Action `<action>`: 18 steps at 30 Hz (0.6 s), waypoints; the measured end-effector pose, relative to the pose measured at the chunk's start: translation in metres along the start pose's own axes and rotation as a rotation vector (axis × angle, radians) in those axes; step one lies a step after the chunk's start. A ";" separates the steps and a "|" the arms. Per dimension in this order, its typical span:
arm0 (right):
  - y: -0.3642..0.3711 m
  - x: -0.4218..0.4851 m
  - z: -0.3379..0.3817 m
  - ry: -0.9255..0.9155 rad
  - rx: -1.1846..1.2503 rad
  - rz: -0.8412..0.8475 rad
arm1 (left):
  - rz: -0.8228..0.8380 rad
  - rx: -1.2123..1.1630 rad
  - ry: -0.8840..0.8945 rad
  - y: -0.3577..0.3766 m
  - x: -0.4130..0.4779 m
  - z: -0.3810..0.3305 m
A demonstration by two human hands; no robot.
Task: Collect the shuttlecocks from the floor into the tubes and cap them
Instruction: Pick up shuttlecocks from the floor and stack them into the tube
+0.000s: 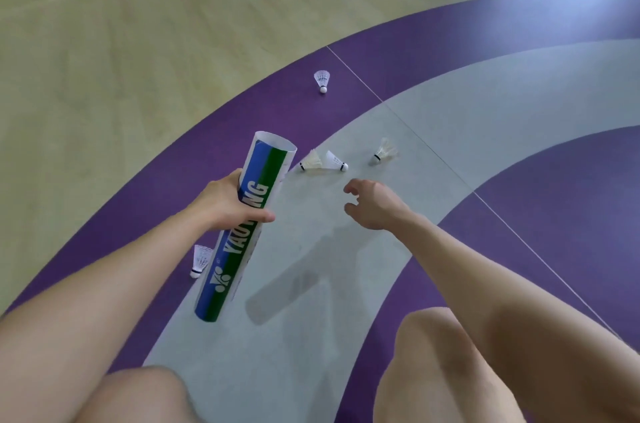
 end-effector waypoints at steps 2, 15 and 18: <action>0.000 0.020 0.005 0.000 0.009 -0.029 | 0.007 0.014 0.013 -0.016 0.008 0.006; 0.102 0.237 -0.007 0.175 0.230 -0.252 | -0.151 0.123 0.177 -0.004 0.137 0.019; 0.118 0.273 -0.014 0.247 0.309 -0.279 | -0.155 0.139 0.209 -0.001 0.143 0.016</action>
Point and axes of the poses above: each hand's wrist, its own x-axis towards the middle knuckle, its own y-axis out of the palm, z = x × y, the point moved 4 cm from there along x, towards the middle knuckle, and after that the axes turned 2 degrees about -x, right-handed, at the moved point
